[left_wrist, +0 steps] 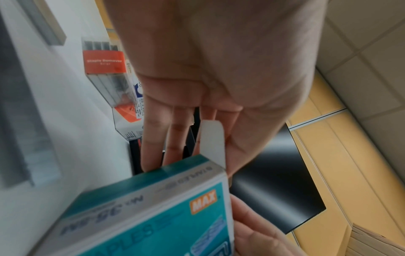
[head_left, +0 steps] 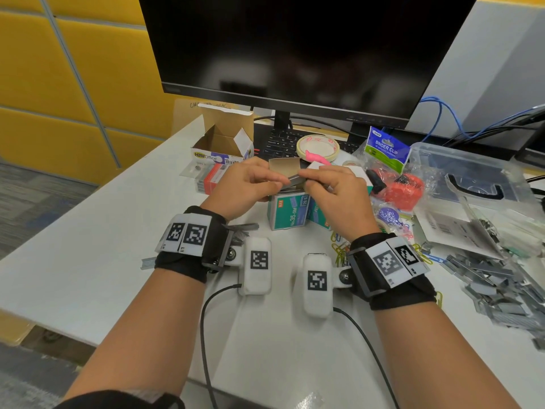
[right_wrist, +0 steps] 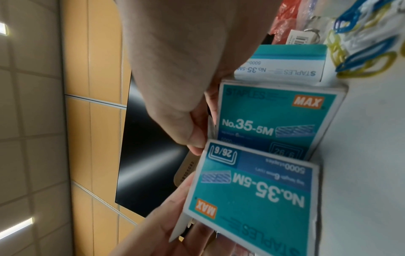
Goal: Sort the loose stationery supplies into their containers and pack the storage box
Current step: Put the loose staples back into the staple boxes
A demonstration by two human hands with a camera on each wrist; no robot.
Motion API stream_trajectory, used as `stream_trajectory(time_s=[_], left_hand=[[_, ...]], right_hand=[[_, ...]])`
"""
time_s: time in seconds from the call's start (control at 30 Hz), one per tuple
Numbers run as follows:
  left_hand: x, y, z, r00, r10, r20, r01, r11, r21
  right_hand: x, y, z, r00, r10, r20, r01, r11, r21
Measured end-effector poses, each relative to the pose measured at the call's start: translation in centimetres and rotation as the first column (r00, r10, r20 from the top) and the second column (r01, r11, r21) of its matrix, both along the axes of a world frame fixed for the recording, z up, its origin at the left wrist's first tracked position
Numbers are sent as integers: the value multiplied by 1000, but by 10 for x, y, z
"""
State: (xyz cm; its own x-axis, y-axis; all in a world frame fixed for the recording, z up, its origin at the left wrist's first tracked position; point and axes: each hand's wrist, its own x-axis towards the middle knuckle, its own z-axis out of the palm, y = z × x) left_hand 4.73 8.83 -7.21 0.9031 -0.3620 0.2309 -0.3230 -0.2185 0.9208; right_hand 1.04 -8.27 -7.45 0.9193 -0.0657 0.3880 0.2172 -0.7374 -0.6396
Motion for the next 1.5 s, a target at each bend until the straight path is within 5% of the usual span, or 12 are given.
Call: stream_trajectory(time_s=[0.87, 1.17, 1.5], left_hand=[[3, 2, -4, 1000, 11, -2, -11, 1000, 6], [4, 2, -4, 1000, 7, 14, -8, 996, 85], [8, 2, -7, 997, 32, -70, -34, 999, -37]], right_hand=[[-2, -1, -1, 997, 53, 50, -56, 997, 45], [-1, -3, 0, 998, 52, -40, -50, 998, 28], [8, 3, -10, 990, -42, 136, 22, 989, 145]])
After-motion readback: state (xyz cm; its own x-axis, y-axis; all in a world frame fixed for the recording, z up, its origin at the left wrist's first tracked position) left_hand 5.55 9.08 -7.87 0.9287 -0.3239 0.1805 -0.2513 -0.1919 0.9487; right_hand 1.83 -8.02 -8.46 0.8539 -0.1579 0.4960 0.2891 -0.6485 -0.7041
